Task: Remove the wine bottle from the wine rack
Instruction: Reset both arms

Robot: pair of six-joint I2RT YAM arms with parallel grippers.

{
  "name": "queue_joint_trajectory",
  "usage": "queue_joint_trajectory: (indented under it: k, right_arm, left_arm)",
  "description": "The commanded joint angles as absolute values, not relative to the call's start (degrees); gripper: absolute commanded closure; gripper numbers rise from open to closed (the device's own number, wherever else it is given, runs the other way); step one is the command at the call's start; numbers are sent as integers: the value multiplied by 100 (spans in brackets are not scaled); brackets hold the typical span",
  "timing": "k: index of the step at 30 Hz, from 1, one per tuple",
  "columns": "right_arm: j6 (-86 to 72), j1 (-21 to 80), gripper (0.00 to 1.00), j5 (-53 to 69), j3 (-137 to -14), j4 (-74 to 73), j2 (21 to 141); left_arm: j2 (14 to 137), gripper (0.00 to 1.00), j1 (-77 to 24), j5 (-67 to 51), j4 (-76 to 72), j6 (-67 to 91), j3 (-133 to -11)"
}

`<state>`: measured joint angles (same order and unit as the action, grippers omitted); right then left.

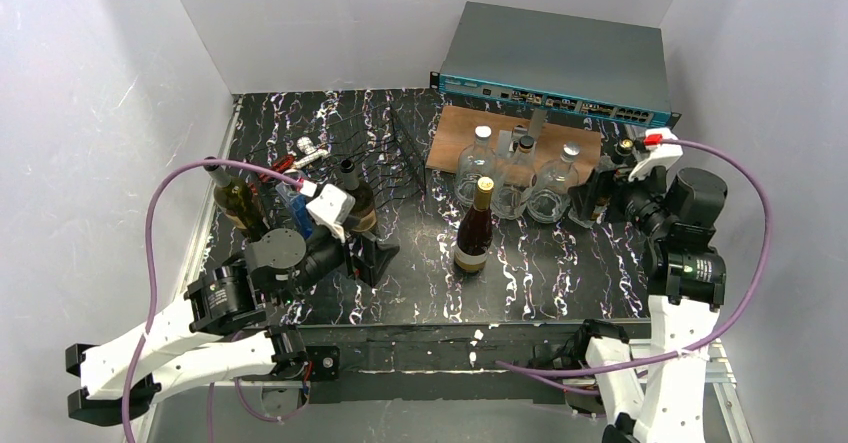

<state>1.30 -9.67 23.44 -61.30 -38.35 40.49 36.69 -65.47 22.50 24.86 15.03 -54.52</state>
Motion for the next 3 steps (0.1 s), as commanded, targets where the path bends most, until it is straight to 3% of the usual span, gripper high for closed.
queue_joint_trajectory:
  k: [1, 3]
  right_arm:
    - [36, -985, 2, 2140, -6227, -3466, 3988]
    - [92, -991, 2, 2063, -6220, -3480, 3973]
  left_arm:
    - [3559, 2, -6565, 2320, 2595, 1535, -5527]
    - [3513, 2, -6565, 2333, 2593, 1554, -5483]
